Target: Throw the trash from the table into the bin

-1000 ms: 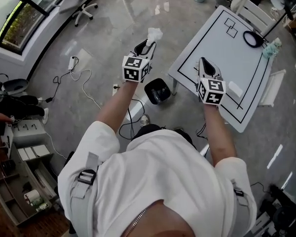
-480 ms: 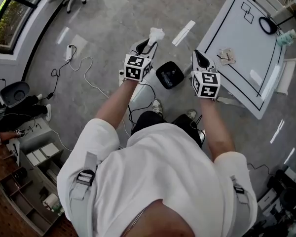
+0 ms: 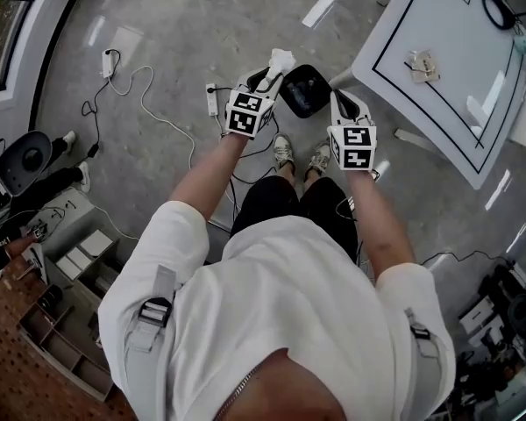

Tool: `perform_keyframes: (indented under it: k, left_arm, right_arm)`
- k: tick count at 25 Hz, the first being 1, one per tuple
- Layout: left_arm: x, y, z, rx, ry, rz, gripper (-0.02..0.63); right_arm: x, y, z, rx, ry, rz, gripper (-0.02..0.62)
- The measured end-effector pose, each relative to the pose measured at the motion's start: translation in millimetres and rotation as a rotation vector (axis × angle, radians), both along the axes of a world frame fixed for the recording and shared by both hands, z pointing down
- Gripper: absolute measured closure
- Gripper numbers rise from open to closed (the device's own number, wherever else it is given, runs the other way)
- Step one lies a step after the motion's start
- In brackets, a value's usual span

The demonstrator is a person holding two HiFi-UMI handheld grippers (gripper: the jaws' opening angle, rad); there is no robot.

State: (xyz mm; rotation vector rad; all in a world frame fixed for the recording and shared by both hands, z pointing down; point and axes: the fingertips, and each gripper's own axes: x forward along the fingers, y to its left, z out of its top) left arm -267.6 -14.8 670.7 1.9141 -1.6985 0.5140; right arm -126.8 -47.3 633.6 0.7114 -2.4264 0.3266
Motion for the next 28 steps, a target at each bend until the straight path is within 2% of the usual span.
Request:
perform_keyframes:
  k: [8,12,22,28]
  left_arm:
    - [31.2,11.2,118.3,-0.149,0.018,0.017,0.474]
    - [38.6,12.7,183.2,-0.183,0.026,0.028,0.474]
    - [55.5,-1.3,382.4,-0.250,0.033,0.091,0.474]
    - [61.1,-6.2,467.6,-0.306,0.015,0.138,0.472]
  right_arm:
    - [20.6,14.2,118.9,-0.076,0.113,-0.071,0.589]
    - [23.1,15.1,180.7,-0.092,0.139,-0.096,0.589]
    - [25.1,-2.8,351.1,-0.111,0.186,-0.132,0.589]
    - [25.8,-12.4,417.4,-0.120,0.199,-0.143,0.589]
